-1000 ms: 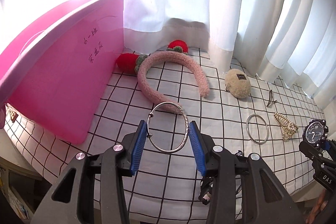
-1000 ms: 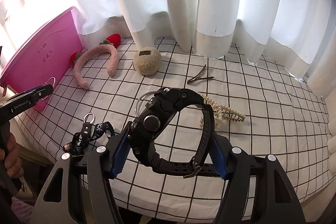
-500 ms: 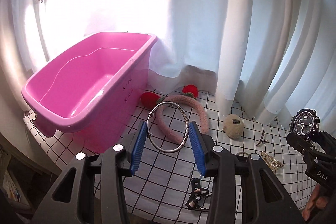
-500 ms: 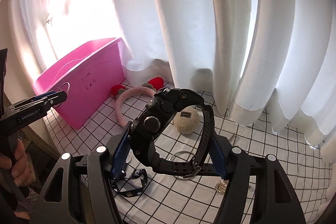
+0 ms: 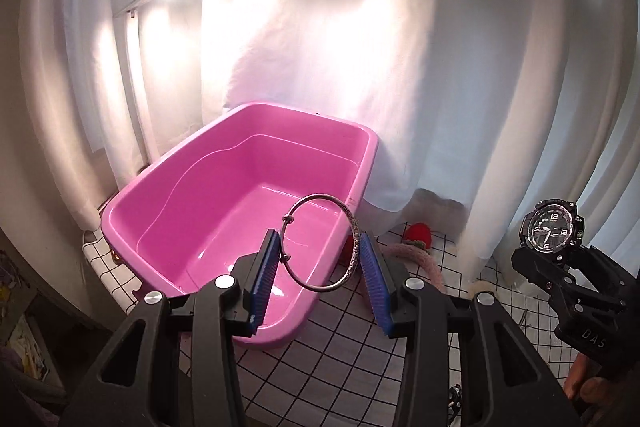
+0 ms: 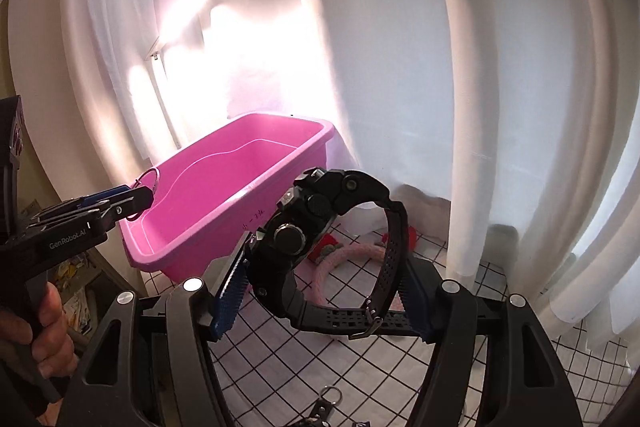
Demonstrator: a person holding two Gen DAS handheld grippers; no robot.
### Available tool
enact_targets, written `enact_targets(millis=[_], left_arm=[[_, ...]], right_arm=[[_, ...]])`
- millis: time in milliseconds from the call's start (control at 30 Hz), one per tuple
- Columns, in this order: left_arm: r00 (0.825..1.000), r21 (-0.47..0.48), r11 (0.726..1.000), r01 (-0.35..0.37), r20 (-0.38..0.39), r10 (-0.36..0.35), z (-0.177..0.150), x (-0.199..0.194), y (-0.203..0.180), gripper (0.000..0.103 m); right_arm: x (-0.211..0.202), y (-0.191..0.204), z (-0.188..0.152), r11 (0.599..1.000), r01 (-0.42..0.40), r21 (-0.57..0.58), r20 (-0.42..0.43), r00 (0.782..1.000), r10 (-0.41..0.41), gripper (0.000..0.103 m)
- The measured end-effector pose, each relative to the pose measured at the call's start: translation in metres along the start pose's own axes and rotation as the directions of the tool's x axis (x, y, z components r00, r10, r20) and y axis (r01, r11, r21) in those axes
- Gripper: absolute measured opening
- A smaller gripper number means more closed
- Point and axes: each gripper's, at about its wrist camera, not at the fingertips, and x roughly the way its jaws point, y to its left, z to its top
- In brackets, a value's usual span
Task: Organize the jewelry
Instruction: 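Carry the bangle and watch in both tools over the pink tub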
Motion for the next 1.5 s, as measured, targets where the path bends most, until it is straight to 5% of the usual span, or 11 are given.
enact_targets(millis=[333, 733, 900, 1167, 1400, 1500], left_arm=[[0.998, -0.034, 0.998, -0.044, -0.044, 0.042, 0.057, 0.069, 0.074, 0.040], [0.974, -0.093, 0.991, -0.098, -0.213, 0.076, 0.076, 0.145, 0.117, 0.040], [0.953, -0.122, 0.986, -0.110, -0.295, 0.070, 0.079, 0.170, 0.124, 0.040], [0.891, -0.101, 0.982, -0.160, -0.444, 0.100, 0.075, 0.211, 0.135, 0.041], [0.837, -0.115, 0.983, -0.146, -0.543, 0.061, 0.069, 0.232, 0.137, 0.041], [0.811, -0.140, 0.980, -0.140, -0.585, 0.032, 0.064, 0.240, 0.140, 0.041]], right_arm=[[0.094, 0.070, 0.089, 0.993, -0.069, -0.093, -0.004, 0.998, 0.069, 0.064], [0.214, 0.097, 0.133, 0.981, -0.172, -0.089, -0.229, 0.962, 0.148, 0.064], [0.259, 0.092, 0.127, 0.978, -0.204, -0.041, -0.358, 0.917, 0.177, 0.064], [0.316, 0.090, 0.123, 0.982, -0.188, 0.017, -0.528, 0.832, 0.169, 0.064], [0.355, 0.097, 0.111, 0.985, -0.164, 0.052, -0.664, 0.731, 0.157, 0.064], [0.363, 0.103, 0.109, 0.988, -0.151, 0.014, -0.698, 0.706, 0.118, 0.064]])
